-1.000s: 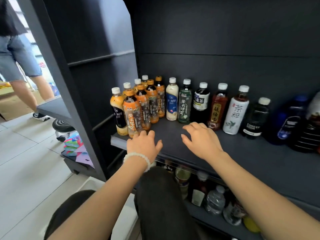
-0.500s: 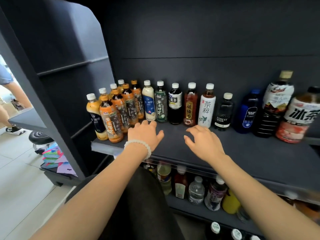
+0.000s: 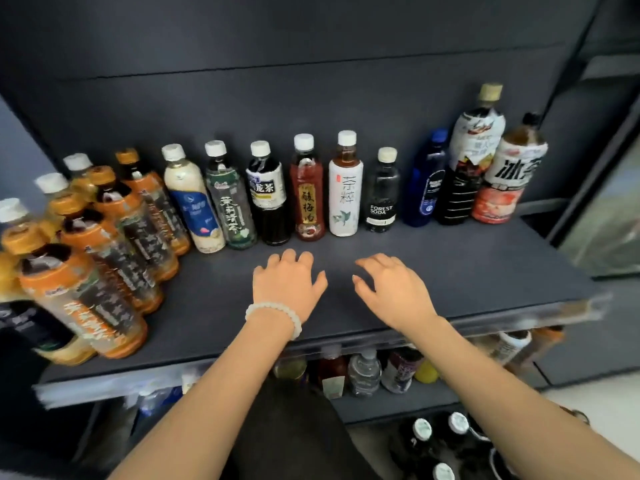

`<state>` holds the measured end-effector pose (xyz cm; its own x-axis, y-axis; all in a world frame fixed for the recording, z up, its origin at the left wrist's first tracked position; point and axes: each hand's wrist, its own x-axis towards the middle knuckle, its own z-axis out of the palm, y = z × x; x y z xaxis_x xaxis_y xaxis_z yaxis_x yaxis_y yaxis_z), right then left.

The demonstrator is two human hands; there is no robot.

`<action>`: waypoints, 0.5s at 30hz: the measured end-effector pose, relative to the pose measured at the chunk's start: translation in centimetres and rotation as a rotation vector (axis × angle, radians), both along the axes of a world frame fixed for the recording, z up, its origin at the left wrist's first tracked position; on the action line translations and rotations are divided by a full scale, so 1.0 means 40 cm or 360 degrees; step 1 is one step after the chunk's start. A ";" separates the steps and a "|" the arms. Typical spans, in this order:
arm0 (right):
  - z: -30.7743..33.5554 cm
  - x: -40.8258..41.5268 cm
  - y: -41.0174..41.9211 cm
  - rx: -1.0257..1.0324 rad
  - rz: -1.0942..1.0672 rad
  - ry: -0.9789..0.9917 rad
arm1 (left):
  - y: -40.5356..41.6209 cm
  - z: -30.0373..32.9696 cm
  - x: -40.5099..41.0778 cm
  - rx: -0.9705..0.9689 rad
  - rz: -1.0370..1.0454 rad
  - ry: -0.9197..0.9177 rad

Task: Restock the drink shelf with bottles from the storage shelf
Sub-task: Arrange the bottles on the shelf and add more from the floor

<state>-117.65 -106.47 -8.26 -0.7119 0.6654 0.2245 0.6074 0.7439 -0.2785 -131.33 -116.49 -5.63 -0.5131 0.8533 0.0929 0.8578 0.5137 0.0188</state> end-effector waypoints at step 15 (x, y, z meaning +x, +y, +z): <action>-0.089 0.623 -0.124 -0.0033 -0.0869 0.0078 | 0.017 -0.079 0.494 0.0065 -0.0619 -0.0197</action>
